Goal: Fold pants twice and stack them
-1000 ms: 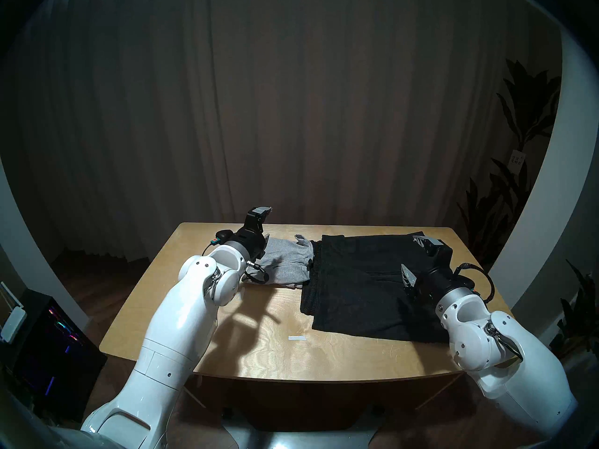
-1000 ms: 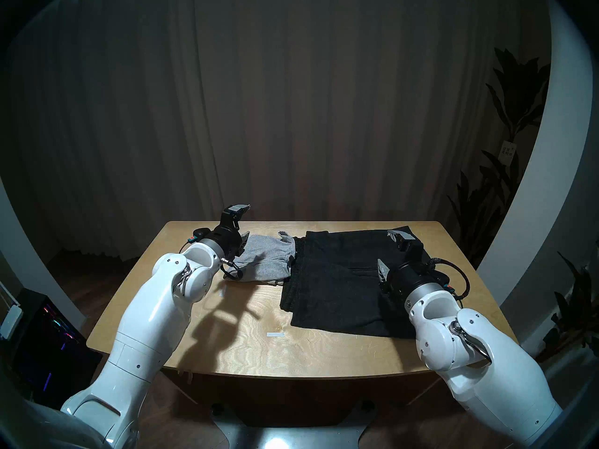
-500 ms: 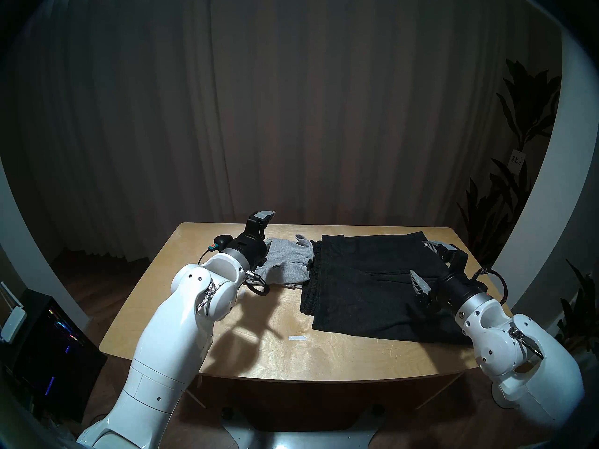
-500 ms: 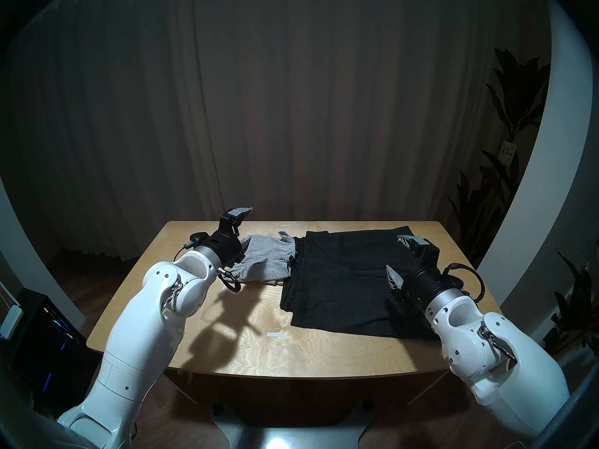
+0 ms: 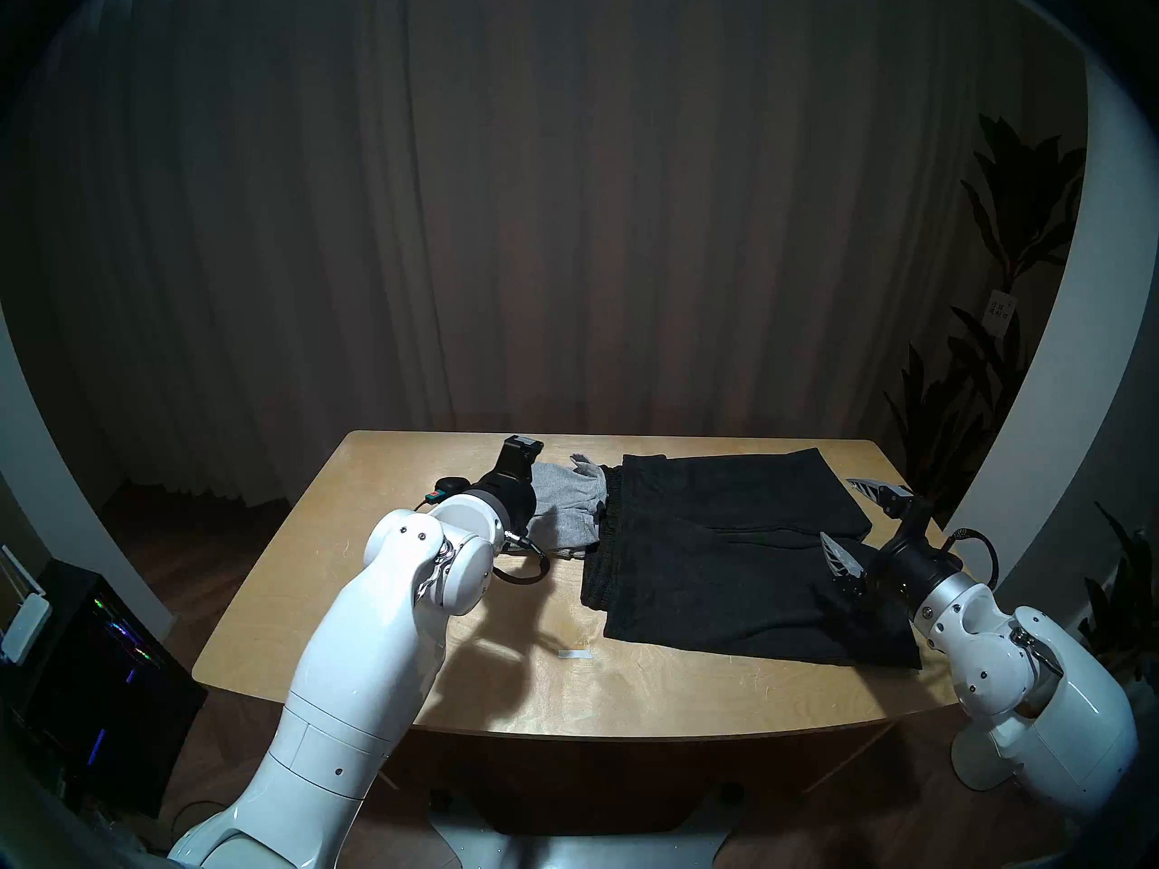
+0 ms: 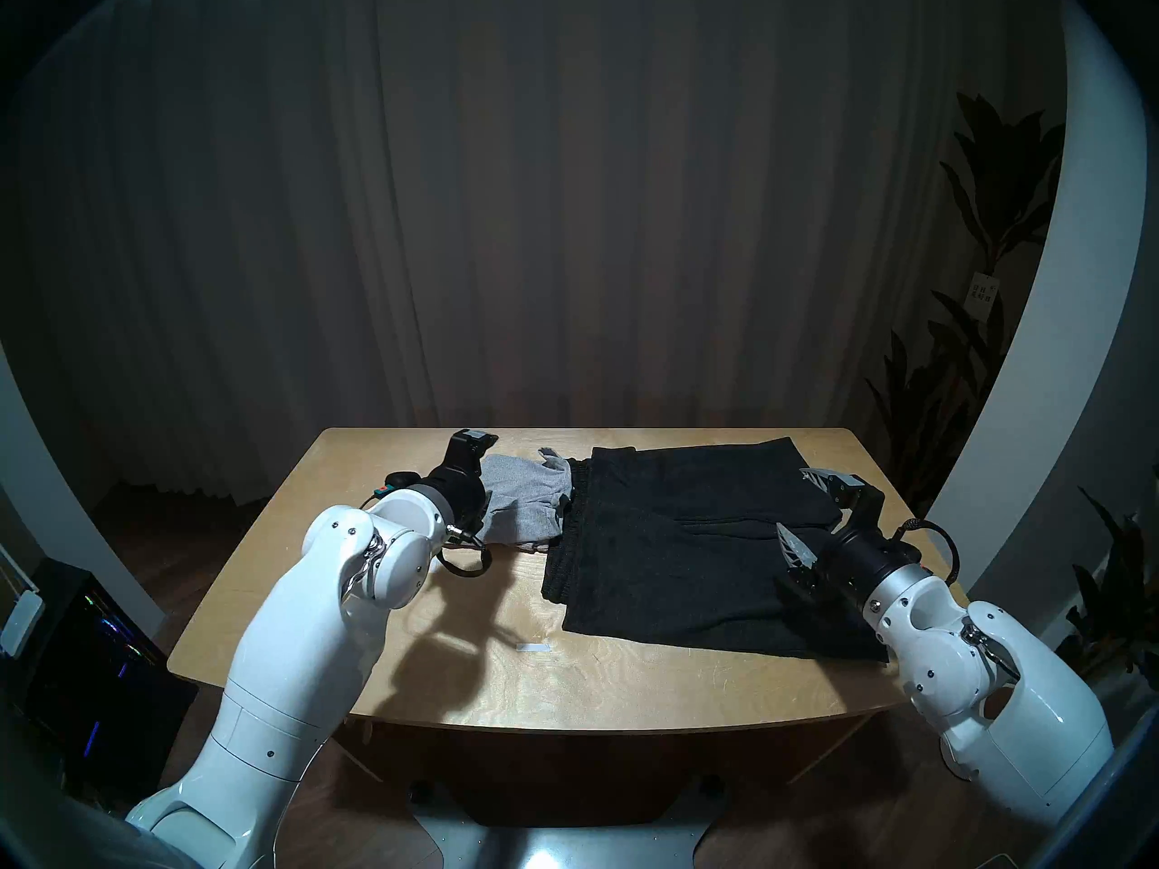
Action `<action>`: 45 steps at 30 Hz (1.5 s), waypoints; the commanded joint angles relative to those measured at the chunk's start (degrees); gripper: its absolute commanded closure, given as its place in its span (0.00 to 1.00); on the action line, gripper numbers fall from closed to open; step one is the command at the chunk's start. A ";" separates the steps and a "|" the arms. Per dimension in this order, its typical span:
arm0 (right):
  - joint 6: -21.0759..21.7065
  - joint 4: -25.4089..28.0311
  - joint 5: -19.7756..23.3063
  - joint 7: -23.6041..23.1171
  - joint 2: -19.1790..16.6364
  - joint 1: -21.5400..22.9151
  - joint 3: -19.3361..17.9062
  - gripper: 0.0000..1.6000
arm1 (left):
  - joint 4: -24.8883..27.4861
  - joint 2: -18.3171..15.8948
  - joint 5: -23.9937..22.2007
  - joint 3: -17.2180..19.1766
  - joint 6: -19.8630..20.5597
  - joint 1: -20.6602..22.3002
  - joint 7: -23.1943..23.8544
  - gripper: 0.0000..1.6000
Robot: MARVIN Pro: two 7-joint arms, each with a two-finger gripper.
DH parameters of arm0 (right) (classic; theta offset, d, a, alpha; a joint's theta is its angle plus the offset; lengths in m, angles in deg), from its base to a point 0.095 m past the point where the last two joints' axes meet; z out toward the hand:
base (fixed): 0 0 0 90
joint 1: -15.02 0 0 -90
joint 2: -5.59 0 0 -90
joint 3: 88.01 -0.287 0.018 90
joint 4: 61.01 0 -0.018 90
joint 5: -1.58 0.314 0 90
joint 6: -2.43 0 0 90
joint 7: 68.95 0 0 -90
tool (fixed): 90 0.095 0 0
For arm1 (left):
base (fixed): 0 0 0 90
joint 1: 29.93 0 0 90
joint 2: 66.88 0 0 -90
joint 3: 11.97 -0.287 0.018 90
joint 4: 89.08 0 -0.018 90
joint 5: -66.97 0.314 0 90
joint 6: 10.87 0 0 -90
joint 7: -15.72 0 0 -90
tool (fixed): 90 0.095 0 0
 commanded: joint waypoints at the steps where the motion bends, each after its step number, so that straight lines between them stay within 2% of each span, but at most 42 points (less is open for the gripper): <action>1: 2.85 2.62 0.74 -1.98 1.73 -6.64 -4.83 0.00 | 3.79 -0.35 -3.41 0.22 2.82 -0.56 -0.70 0.00; 5: 3.50 2.79 1.14 -2.32 2.39 -9.12 -6.80 0.00 | 4.53 -1.46 -4.77 0.74 4.52 -1.59 0.20 0.00; 9: 2.81 2.88 0.88 -1.47 2.34 -9.06 -7.10 0.00 | 3.71 -2.58 1.73 -0.27 3.56 -1.82 5.19 0.00; 10: 2.83 2.71 0.89 -1.47 2.34 -8.78 -6.88 0.00 | 3.02 -3.59 5.44 -1.25 2.23 -0.78 6.09 0.00; 14: 2.94 2.99 0.90 -1.41 2.47 -9.30 -7.32 0.00 | 2.46 -3.48 8.11 -1.73 0.96 -1.24 9.38 0.00; 20: 3.01 3.18 0.88 -1.31 2.57 -9.61 -7.62 0.00 | 1.98 -3.13 10.25 -2.08 -0.53 -1.52 11.20 0.00; 21: 3.22 3.05 0.83 -1.53 2.65 -9.77 -7.89 0.00 | 2.44 -2.97 8.94 -1.18 -0.75 -2.27 10.46 0.00; 22: 3.84 2.81 1.00 -1.85 2.78 -10.16 -8.50 0.00 | 3.72 -2.66 5.69 0.78 -0.89 -4.01 8.13 0.00; 24: 3.67 2.81 1.41 -1.93 3.37 -10.73 -9.58 0.00 | 5.80 -3.89 3.06 2.60 -0.60 -8.16 9.85 0.00; 29: 4.24 1.95 2.82 -1.98 4.62 -11.64 -11.03 0.00 | 5.65 -5.50 -1.92 0.65 -2.72 -10.47 9.42 0.00; 37: 4.24 2.31 3.09 -1.94 5.65 -13.29 -12.72 0.00 | 12.64 -5.63 -6.77 -3.00 -4.87 -17.46 11.81 0.00; 45: 3.40 3.57 2.14 -2.34 6.85 -14.68 -13.95 0.00 | 17.60 -4.36 -6.27 -6.34 -9.16 -23.11 16.49 0.00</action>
